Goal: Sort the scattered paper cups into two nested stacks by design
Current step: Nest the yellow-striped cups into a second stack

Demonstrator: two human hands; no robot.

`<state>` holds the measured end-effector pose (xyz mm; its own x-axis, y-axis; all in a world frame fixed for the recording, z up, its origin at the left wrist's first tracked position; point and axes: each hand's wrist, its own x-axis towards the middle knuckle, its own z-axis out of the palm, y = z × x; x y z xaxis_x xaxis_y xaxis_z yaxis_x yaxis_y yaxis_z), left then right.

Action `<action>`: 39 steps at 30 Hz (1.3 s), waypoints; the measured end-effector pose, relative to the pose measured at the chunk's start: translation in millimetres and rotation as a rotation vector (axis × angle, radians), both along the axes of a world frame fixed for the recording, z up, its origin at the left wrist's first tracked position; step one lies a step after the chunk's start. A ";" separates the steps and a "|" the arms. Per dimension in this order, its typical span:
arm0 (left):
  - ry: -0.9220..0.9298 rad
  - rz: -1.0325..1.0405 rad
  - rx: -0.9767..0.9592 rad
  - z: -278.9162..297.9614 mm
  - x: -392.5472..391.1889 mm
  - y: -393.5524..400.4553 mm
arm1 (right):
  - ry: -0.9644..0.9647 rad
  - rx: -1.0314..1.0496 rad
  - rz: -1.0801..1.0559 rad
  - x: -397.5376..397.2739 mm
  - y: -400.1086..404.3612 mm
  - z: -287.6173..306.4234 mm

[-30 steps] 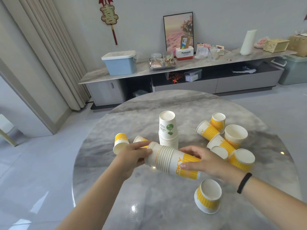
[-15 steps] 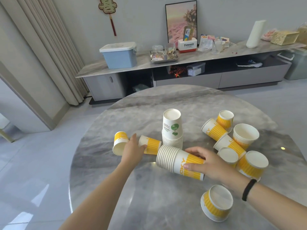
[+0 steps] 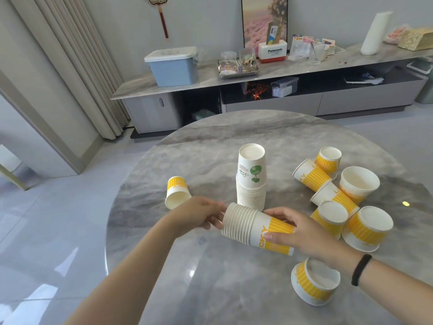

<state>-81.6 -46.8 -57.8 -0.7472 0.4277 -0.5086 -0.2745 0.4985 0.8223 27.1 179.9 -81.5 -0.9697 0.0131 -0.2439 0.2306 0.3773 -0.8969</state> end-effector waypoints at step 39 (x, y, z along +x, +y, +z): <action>-0.111 -0.072 0.268 29.8 28.4 10.2 | -0.059 -0.472 0.051 3.3 19.5 20.0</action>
